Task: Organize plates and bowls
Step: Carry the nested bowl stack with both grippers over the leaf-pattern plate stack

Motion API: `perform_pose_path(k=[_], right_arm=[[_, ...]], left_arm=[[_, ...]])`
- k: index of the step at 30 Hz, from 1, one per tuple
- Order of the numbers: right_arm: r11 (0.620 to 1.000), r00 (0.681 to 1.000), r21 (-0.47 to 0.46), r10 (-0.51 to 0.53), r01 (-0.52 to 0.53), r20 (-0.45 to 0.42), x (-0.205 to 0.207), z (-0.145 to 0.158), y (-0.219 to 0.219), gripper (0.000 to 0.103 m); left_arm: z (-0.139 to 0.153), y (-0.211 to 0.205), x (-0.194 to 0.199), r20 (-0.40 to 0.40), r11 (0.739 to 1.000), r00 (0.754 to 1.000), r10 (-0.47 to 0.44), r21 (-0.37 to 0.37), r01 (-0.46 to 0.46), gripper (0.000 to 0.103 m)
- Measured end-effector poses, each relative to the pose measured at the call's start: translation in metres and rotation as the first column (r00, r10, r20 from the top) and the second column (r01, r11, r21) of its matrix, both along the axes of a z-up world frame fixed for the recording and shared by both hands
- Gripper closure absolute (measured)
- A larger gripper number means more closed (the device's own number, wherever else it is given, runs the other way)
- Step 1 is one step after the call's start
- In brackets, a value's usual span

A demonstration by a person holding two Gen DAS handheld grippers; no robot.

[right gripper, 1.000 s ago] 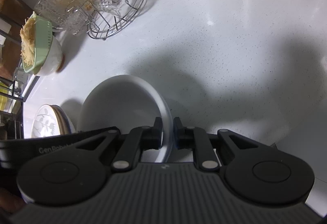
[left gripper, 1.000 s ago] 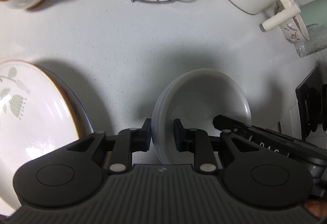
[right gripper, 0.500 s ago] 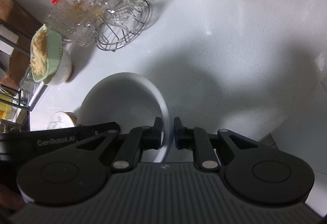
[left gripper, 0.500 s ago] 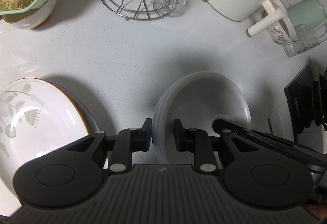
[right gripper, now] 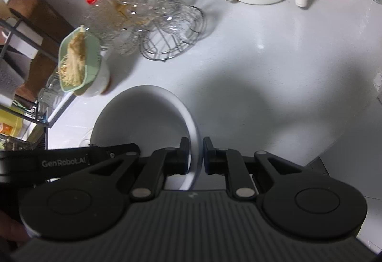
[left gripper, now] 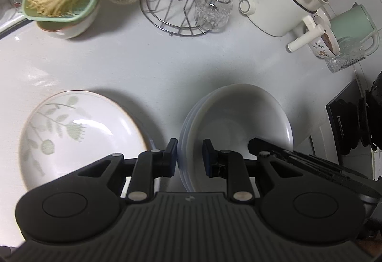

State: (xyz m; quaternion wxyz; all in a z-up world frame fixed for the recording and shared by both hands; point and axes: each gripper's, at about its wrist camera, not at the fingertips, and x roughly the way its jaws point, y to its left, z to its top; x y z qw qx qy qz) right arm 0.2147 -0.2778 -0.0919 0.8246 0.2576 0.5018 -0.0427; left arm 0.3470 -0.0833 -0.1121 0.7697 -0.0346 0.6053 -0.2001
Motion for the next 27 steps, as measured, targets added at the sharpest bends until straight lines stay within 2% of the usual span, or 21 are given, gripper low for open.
perform_pose_path(k=[11,19,27], right_arm=[[0.999,0.998,0.024,0.035,-0.036,0.044,0.002,0.005,0.055,0.088],[0.99,0.989,0.023,0.14,-0.141,0.055,0.014,0.006,0.106,0.088],[0.977,0.977,-0.002,0.213,-0.213,0.029,0.025,-0.002,0.138,0.088]], left_arm=[[0.008,0.065,-0.011,0.018,0.997,0.997,0.076,0.021,-0.077,0.077],[0.005,0.124,-0.021,0.004,0.981,0.981,0.192,0.018,-0.192,0.077],[-0.009,0.152,-0.023,-0.036,0.964,0.963,0.266,0.008,-0.266,0.077]])
